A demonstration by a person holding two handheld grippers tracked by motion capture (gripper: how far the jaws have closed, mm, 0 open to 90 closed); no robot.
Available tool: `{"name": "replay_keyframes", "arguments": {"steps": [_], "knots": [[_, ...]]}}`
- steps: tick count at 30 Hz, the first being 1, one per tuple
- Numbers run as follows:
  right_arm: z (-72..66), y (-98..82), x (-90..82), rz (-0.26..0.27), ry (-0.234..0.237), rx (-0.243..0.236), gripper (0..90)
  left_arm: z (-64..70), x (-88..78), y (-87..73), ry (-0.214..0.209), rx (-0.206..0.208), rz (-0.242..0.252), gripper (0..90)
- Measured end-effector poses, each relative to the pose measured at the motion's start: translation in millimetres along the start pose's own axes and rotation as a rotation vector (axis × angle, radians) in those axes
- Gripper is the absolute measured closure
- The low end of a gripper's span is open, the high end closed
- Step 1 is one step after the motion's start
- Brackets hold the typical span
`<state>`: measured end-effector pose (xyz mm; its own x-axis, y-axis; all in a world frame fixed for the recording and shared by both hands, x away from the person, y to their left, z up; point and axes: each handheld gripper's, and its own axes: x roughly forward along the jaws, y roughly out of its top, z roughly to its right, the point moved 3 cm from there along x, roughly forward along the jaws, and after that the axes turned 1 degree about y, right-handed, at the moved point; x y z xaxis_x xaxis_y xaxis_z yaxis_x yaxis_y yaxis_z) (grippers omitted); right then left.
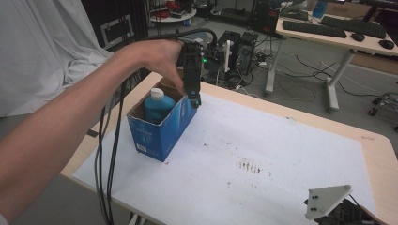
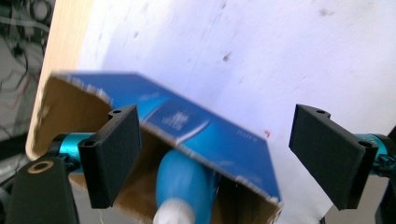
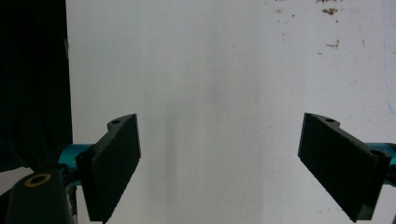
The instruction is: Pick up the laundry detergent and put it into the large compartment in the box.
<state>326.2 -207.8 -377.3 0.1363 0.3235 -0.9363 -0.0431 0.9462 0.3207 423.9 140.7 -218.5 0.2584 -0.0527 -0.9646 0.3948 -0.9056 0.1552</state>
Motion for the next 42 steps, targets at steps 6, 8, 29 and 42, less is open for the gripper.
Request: {"name": "replay_keyframes", "arguments": {"steps": [6, 8, 29, 42], "knots": [[-0.2, -0.7, -1.1, 0.0, -0.002, 0.006, 12.3, 19.8, 4.2, 23.7, -0.028, 0.091, 0.009, 16.5], [-0.1, -0.8, -1.3, 0.0, -0.004, 0.01, 12.3, 24.2, 5.4, 30.3, -0.034, 0.108, 0.014, 16.5], [1.5, -1.8, 0.3, -0.007, -0.012, 0.016, 12.3, 67.9, 33.0, 73.4, -0.04, 0.262, -0.006, 16.5], [5.1, -0.6, 3.0, -0.012, -0.029, 0.034, 12.3, 96.4, 72.6, 86.2, -0.068, 0.334, -0.009, 16.6]]}}
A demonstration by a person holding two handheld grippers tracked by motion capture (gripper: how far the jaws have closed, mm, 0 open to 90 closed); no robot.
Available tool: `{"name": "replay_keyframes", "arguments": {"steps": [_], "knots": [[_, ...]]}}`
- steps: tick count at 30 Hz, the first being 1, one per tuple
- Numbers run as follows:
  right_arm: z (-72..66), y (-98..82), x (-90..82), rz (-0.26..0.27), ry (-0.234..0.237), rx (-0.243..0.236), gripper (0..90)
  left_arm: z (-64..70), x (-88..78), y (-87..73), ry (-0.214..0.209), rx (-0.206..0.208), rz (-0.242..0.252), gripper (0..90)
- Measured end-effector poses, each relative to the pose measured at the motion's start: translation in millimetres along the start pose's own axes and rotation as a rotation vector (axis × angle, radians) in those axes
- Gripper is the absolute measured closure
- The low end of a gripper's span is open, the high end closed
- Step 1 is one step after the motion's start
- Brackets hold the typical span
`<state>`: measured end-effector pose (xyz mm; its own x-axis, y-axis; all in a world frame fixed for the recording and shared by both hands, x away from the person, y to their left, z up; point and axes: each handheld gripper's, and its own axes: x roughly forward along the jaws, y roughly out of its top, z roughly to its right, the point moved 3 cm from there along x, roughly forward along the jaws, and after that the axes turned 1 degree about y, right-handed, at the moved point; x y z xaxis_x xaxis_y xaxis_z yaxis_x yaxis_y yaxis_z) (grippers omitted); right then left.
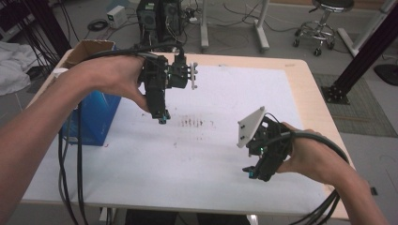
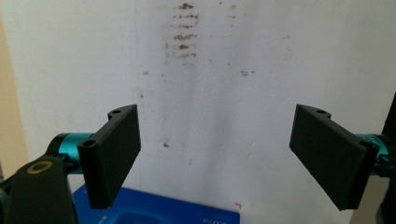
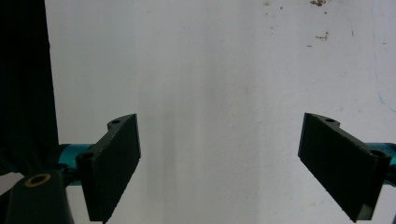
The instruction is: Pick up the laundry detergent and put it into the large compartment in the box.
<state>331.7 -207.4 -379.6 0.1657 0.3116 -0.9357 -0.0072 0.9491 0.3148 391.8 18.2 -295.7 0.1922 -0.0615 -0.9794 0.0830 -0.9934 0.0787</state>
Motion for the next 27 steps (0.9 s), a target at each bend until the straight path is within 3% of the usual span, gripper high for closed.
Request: {"name": "replay_keyframes", "arguments": {"steps": [4, 16, 18, 21, 27], "knots": [[0.9, 0.5, 1.7, -0.007, 0.004, 0.001, 12.3, 5.8, 16.7, 3.3, -0.009, 0.011, -0.012, 16.6], [2.6, -0.9, 4.8, -0.011, 0.01, 0.012, 12.3, 20.1, 44.3, 10.1, -0.05, 0.014, -0.011, 16.6], [4.7, -0.4, 5.4, 0.009, 0.008, -0.014, 12.2, 22.3, 47.9, 10.2, -0.056, 0.013, -0.009, 16.6], [3.4, -1.3, 4.2, -0.007, 0.008, 0.016, 12.3, 24.3, 50.1, 10.2, -0.061, 0.009, -0.005, 16.6], [4.3, -0.2, 6.1, -0.01, 0.009, 0.005, 12.3, 23.3, 51.3, 11.2, -0.061, 0.013, -0.003, 16.6]]}}
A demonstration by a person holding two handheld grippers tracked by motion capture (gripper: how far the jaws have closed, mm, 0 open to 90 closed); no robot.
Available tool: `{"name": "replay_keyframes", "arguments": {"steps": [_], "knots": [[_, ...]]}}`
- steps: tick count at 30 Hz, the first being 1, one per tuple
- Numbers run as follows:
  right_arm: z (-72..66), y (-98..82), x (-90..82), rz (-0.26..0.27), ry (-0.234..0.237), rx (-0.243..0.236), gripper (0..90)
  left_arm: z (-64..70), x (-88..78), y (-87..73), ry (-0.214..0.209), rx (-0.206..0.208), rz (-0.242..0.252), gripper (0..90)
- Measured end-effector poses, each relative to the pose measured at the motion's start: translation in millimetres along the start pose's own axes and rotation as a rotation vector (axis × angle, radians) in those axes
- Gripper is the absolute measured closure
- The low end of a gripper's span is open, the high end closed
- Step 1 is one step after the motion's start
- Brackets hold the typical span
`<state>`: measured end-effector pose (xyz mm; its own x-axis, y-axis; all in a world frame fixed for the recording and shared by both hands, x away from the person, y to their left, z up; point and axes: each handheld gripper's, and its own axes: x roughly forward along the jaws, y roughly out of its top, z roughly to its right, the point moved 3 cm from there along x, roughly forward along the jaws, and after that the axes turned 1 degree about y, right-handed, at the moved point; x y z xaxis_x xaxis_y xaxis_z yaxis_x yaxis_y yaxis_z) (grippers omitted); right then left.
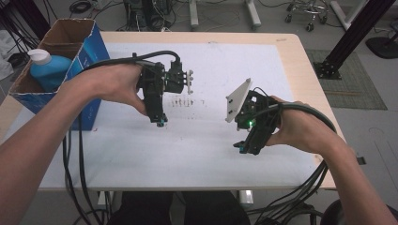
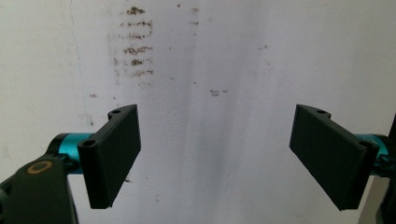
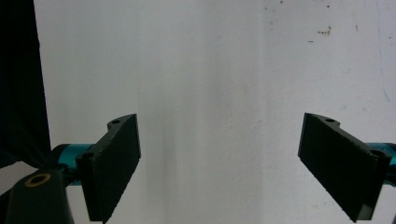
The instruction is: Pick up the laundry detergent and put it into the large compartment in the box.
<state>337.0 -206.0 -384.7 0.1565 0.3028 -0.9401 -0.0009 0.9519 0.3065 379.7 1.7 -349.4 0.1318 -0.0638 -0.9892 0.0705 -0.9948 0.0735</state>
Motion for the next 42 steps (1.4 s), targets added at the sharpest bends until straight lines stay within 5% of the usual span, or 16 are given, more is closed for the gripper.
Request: {"name": "replay_keyframes", "arguments": {"steps": [6, 11, 42], "knots": [[2.6, 2.0, 1.8, 0.014, 0.008, -0.001, 12.2, 0.0, 1.1, -0.1, 0.007, 0.001, -0.013, 16.6], [3.5, 3.6, -5.0, 0.085, 0.034, 0.0, 12.2, 0.8, -0.2, -0.1, 0.007, 0.001, -0.004, 16.5], [4.9, 1.0, -3.8, 0.041, 0.015, 0.007, 12.2, -1.6, -0.3, -3.0, -0.013, -0.007, -0.002, 16.6]]}}
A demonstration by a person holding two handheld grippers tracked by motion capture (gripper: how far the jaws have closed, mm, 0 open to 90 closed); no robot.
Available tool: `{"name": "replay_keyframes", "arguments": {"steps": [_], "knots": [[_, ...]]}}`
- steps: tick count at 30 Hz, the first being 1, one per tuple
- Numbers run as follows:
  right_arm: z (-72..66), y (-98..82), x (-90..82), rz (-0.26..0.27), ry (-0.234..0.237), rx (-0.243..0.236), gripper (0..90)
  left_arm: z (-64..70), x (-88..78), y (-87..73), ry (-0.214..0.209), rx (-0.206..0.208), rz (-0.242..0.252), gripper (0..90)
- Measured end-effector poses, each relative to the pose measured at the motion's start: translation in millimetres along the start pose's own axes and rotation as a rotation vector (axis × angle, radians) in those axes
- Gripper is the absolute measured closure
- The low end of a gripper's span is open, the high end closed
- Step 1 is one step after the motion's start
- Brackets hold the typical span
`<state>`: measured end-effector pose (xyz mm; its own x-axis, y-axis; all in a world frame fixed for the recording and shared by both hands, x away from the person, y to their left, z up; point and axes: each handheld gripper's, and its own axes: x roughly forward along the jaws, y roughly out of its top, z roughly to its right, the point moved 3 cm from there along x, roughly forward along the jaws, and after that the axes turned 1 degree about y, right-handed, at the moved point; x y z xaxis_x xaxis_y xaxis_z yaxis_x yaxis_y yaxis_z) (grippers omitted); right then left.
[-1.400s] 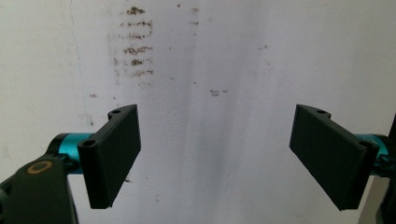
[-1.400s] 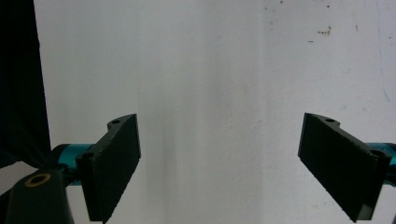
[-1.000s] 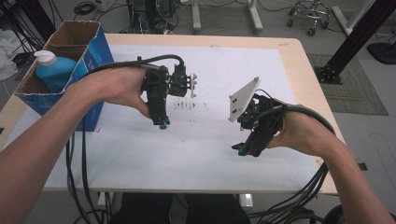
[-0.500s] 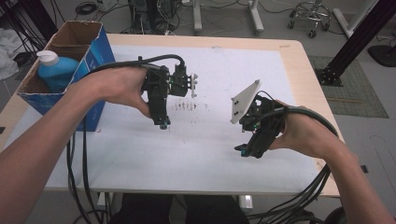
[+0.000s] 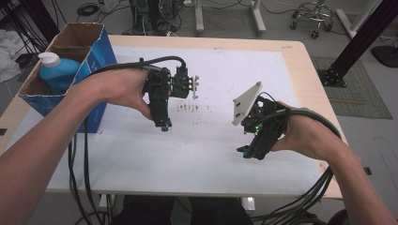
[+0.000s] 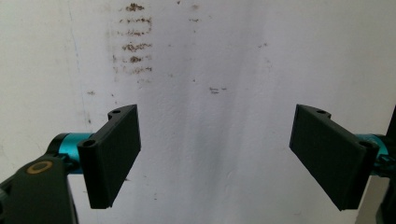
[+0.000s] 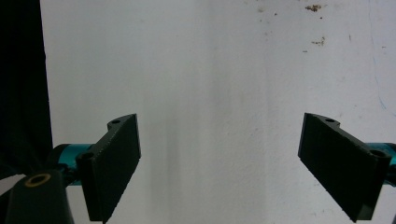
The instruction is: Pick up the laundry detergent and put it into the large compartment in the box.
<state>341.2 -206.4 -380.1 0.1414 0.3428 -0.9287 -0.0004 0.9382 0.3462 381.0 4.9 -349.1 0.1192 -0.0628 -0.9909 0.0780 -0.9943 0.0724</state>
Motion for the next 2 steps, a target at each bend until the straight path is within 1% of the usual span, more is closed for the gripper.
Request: {"name": "replay_keyframes", "arguments": {"steps": [2], "knots": [[-0.2, -0.1, -0.1, 0.0, 0.002, 0.002, 12.2, 0.0, -0.2, 0.2, 0.0, -0.004, 0.004, 16.5]]}}
